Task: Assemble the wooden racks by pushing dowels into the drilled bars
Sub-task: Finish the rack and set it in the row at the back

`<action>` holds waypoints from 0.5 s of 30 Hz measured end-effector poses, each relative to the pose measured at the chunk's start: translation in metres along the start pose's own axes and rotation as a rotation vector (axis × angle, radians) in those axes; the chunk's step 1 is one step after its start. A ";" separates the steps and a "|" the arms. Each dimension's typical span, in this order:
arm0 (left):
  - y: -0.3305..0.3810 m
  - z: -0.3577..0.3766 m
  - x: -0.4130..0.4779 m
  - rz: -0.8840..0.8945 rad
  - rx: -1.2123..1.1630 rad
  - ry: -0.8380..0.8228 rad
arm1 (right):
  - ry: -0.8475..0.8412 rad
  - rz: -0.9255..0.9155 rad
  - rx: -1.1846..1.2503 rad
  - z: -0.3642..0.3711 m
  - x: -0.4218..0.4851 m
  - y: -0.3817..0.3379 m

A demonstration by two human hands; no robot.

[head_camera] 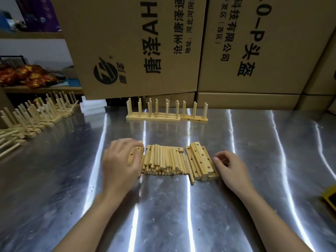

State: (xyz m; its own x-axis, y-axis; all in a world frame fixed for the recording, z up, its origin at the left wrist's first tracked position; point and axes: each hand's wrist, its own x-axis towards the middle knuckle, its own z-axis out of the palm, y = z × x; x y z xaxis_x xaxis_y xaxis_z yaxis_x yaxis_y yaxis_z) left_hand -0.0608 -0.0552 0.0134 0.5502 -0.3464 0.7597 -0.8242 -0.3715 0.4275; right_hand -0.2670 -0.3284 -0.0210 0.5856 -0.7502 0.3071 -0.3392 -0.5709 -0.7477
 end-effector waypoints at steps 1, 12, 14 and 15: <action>-0.020 -0.009 0.002 -0.098 -0.005 0.018 | -0.003 0.004 -0.015 -0.001 0.001 0.002; -0.075 -0.018 0.002 -0.611 0.014 -0.251 | -0.041 -0.059 -0.122 0.004 0.002 0.003; -0.073 -0.016 0.002 -0.580 0.041 -0.291 | -0.038 -0.052 -0.103 0.003 0.003 0.002; -0.073 -0.016 0.002 -0.582 0.034 -0.294 | -0.036 -0.052 -0.102 0.003 0.003 0.001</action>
State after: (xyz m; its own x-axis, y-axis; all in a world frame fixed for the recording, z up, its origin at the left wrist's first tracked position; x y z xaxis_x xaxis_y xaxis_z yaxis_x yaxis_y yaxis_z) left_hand -0.0012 -0.0153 -0.0088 0.9232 -0.2997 0.2406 -0.3780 -0.5952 0.7091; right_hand -0.2635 -0.3302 -0.0231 0.6297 -0.7074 0.3210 -0.3799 -0.6409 -0.6670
